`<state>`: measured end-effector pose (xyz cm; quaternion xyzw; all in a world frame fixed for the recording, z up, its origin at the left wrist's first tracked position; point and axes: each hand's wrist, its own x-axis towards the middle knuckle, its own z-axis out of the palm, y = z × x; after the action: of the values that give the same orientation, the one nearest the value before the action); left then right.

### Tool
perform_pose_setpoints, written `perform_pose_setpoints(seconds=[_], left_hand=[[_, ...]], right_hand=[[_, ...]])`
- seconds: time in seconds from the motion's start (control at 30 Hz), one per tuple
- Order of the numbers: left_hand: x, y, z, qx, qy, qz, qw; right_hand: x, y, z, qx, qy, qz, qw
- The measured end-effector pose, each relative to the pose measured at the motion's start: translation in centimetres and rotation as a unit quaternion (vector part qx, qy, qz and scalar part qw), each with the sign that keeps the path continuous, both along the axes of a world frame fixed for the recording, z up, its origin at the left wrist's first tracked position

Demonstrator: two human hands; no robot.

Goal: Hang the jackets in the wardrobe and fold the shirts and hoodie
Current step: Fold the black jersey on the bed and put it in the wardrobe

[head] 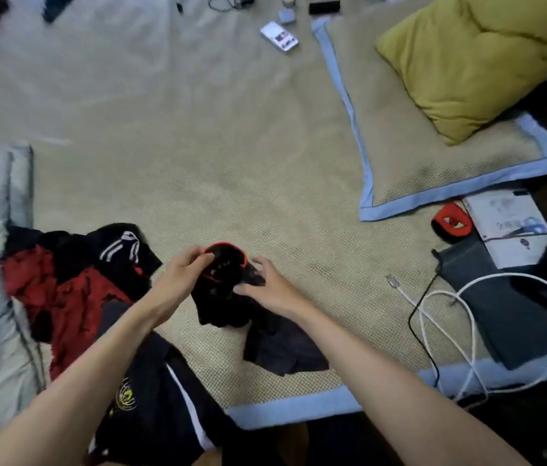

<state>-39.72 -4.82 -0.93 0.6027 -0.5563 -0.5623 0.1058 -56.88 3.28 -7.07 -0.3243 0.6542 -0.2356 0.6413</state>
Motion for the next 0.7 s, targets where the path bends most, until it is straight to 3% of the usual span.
perform_pose_setpoints(seconds=[0.13,0.27,0.43,0.57,0.7], left_hand=[[-2.1,-4.7,12.3,-0.071,0.004,-0.059,0.996],[-1.0,-9.2,22.7,-0.163,-0.052,-0.122,0.978],[0.1,-11.4,34.2,-0.272,-0.070,-0.162,0.946],[-0.5,-11.6,43.1,-0.361,-0.027,-0.158,0.919],[-0.8,-11.3,48.8,-0.417,0.005,-0.172,0.892]], right_hand=[[-1.2,-4.9,7.9,-0.114,-0.058,-0.074,0.989],[-5.4,-9.0,18.6,-0.202,0.001,-0.122,0.972],[-8.9,-12.2,33.0,-0.352,0.153,-0.077,0.920],[-8.5,-13.6,43.6,-0.467,0.160,-0.054,0.868],[-6.6,-14.6,49.7,-0.538,0.196,-0.007,0.820]])
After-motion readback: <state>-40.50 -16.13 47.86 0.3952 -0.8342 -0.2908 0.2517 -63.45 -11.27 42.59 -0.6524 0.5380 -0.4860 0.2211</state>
